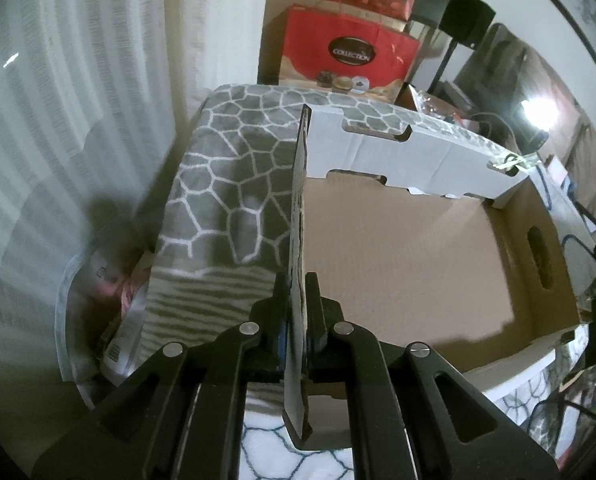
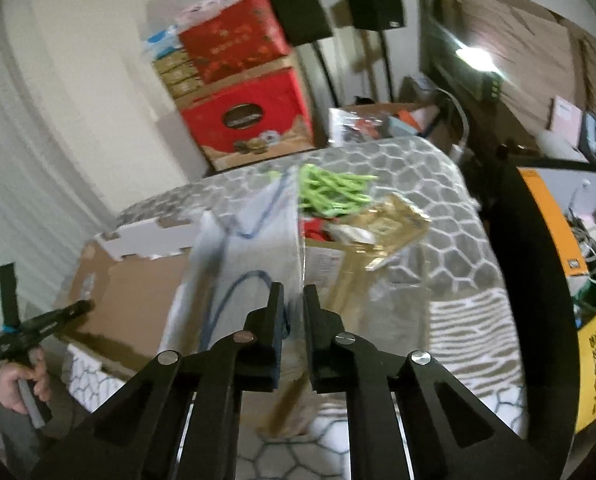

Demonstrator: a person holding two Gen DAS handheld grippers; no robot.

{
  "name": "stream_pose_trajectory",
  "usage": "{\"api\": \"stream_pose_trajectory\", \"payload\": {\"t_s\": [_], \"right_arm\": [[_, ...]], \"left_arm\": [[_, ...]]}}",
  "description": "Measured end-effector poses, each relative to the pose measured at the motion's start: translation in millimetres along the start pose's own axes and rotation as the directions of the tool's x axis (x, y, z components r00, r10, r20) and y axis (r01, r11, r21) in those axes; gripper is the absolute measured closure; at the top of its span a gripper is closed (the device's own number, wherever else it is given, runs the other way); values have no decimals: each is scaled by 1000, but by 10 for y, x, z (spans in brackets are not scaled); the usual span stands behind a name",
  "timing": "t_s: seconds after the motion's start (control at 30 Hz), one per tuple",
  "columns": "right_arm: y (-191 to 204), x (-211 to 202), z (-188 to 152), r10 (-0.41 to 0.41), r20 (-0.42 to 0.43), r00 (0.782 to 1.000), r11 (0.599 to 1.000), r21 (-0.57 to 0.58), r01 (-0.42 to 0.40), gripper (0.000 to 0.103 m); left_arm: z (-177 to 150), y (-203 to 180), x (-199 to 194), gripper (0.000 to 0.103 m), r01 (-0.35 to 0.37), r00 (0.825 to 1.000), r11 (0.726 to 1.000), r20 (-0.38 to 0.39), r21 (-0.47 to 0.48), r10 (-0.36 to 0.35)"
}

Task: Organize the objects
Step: 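Grasp the blue-and-white mask package with the right tool while the left tool holds the box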

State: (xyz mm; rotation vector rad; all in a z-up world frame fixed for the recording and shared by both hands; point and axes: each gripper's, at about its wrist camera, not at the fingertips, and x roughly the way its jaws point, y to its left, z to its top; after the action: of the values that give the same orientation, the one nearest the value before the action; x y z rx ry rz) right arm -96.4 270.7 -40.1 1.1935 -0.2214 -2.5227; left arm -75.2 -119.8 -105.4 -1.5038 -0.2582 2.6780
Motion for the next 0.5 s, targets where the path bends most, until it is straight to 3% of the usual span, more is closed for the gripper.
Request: {"api": "stream_pose_trajectory", "payload": {"t_s": [0.27,0.37,0.5], "right_arm": [[405,-27,15,109,17,994,992,-61,-107,100],[556,25,30,89,2,996,991,-95,-89,100],[502,223,20,36,-54,998,997,-62,-39,88]], "left_arm": [[1,4,-1,97,-1,1000,1000,2,-1,1],[12,31,-2,97,3,1000,1000,1,-7,-3],[5,16,1,97,9,1000,1000,2,-7,-9]]}}
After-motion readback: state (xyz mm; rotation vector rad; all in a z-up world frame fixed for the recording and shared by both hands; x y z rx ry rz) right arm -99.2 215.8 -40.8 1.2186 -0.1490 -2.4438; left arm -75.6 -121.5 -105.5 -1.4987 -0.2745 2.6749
